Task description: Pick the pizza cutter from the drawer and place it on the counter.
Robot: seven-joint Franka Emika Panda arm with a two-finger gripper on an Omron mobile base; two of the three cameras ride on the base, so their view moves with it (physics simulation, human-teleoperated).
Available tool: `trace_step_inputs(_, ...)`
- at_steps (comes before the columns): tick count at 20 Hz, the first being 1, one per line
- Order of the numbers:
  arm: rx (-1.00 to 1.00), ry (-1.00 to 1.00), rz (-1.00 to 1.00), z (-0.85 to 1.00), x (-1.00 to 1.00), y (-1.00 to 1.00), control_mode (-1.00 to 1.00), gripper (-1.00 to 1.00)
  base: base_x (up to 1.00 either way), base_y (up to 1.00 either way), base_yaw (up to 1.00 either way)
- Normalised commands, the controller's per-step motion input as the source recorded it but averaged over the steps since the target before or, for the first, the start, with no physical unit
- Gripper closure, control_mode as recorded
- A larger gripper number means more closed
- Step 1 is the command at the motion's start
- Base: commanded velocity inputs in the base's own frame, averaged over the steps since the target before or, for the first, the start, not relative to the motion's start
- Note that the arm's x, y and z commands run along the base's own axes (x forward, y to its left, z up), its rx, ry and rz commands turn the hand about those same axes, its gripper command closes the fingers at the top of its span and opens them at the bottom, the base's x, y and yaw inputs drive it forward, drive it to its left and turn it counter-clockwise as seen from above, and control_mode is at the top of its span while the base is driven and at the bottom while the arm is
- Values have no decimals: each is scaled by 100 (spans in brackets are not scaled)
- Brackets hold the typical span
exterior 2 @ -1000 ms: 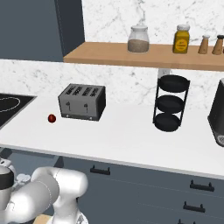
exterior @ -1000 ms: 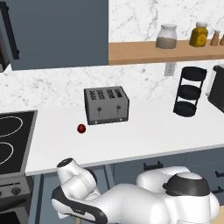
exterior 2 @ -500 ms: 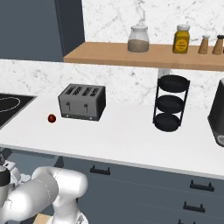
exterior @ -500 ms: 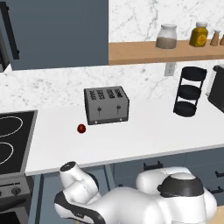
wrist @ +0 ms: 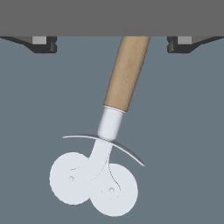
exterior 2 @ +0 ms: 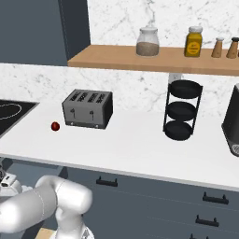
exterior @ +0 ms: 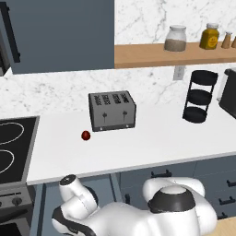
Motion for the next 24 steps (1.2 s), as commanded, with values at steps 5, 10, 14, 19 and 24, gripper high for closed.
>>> trace_step_inputs(5, 0, -5, 0, -29, 7, 6, -100, -100, 0, 0, 0)
trace_step_inputs(10, 0, -6, 0, -36, 0, 0, -100, -100, 0, 0, 0)
trace_step_inputs(14, 0, -7, 0, -40, 15, 0, -100, -100, 0, 0, 0)
trace_step_inputs(19, 0, -9, 0, -50, 26, 1, -100, -100, 0, 0, 0)
trace_step_inputs(24, 0, -11, 0, -89, 9, 8, -100, 100, 0, 0, 0)
